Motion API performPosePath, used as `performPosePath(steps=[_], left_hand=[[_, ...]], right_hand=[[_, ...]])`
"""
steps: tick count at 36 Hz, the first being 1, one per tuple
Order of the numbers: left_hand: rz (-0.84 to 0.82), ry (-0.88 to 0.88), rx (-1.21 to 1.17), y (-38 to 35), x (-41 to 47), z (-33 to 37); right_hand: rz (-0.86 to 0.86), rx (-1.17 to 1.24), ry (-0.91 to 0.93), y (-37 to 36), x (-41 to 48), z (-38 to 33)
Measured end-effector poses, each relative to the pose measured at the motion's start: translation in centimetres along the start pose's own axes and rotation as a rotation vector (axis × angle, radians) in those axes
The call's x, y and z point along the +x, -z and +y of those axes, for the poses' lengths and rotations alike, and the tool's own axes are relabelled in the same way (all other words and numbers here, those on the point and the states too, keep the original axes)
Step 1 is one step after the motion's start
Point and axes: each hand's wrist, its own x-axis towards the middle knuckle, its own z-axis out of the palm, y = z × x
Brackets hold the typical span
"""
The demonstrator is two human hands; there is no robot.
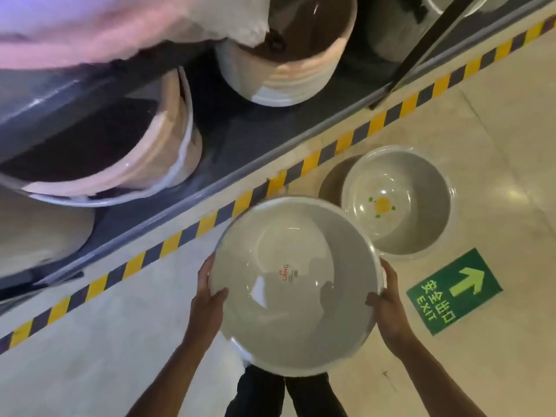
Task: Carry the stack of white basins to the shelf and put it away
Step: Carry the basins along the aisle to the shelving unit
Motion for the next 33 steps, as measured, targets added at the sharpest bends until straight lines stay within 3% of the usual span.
performPosePath(steps=[9, 19, 26, 33], left_hand=[[0.003, -0.014, 0.130, -3.8, 6.3, -5.6], [0.024, -0.014, 0.131, -2.9, 7.8, -11.3], [0.047, 0.058, 0.011, -3.4, 8.8, -13.7], [0.016, 0.083, -0.295, -3.1, 9.1, -11.2]], right_hand=[[0.014, 0.033, -0.005, -1.8, 4.6, 7.2], [0.059, 0.073, -0.167, -5.2, 6.2, 11.9], [0.100, 0.079, -0.177, -4.9, 7.2, 13.6], [0.037, 0.154, -0.168, -4.3, 7.1, 11.7]])
